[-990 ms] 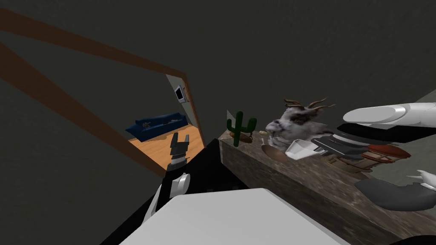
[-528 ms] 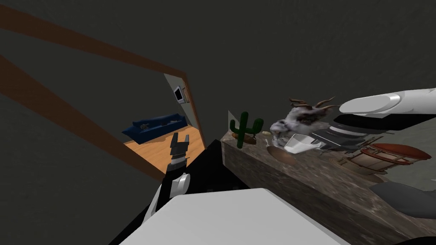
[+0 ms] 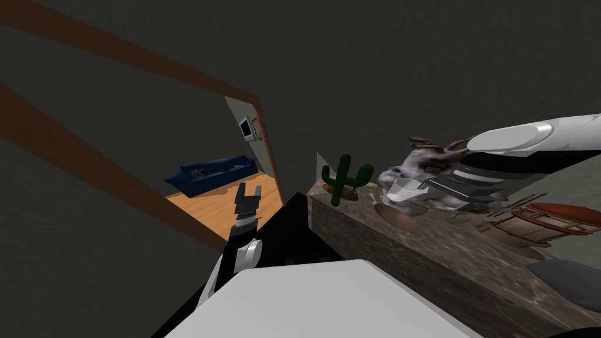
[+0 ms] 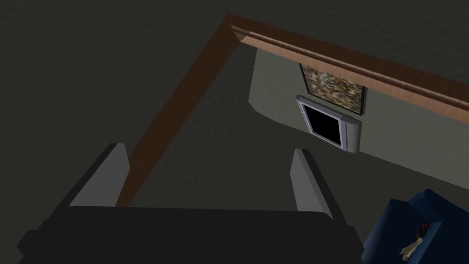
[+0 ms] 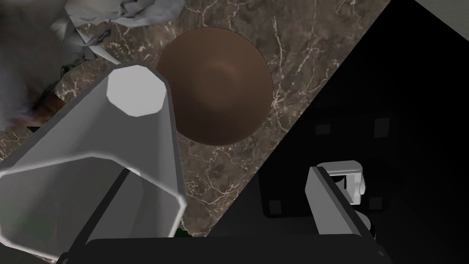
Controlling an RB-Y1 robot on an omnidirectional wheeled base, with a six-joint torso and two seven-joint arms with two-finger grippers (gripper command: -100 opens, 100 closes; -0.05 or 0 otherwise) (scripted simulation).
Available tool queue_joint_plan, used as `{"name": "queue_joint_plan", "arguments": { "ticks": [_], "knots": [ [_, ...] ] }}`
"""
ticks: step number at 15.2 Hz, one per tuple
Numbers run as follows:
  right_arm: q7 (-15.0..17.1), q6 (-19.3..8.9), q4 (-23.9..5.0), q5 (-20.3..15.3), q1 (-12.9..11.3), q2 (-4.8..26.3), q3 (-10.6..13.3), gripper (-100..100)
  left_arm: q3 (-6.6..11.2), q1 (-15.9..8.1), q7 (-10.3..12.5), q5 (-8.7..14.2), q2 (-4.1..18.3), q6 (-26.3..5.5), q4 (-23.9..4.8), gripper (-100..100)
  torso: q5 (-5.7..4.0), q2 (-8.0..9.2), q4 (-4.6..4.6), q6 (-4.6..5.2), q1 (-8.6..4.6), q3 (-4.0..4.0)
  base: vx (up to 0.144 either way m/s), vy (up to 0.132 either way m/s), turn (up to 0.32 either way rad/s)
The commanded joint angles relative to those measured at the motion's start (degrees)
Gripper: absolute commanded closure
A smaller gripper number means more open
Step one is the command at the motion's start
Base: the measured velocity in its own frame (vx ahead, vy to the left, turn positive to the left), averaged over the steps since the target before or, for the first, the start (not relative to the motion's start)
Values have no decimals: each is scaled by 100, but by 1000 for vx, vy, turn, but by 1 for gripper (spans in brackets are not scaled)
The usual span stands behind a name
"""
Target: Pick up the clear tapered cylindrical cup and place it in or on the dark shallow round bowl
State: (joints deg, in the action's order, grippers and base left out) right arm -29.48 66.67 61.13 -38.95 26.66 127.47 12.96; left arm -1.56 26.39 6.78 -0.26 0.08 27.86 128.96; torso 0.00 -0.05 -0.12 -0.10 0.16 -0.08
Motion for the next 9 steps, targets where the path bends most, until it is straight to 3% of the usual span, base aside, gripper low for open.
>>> {"name": "queue_joint_plan", "arguments": {
  "ticks": [1, 5, 8, 9],
  "knots": [
    [43, 187, -16, 83, -78, 198, -58, -100, 0, 0, 0, 0, 0, 0, 0, 0, 0, 0, 0, 0, 0, 0, 2, -20, -78],
    [72, 312, -27, 138, -129, 330, -97, -100, 1, 0, 0, 0, 1, 0, 0, 0, -5, 13, 4, 3, -23, 9, -4, -48, -64],
    [144, 624, -55, 276, -259, 660, -193, -100, 1, 0, 0, 0, 0, 0, 0, 0, -3, 16, 6, 4, -19, 11, -7, -36, -79],
    [121, 479, 12, 203, -311, 532, -82, -100, 1, 0, 0, 0, 1, 0, 0, 0, -2, 17, 7, 5, -20, 12, -2, -30, -36]
  ]
}}
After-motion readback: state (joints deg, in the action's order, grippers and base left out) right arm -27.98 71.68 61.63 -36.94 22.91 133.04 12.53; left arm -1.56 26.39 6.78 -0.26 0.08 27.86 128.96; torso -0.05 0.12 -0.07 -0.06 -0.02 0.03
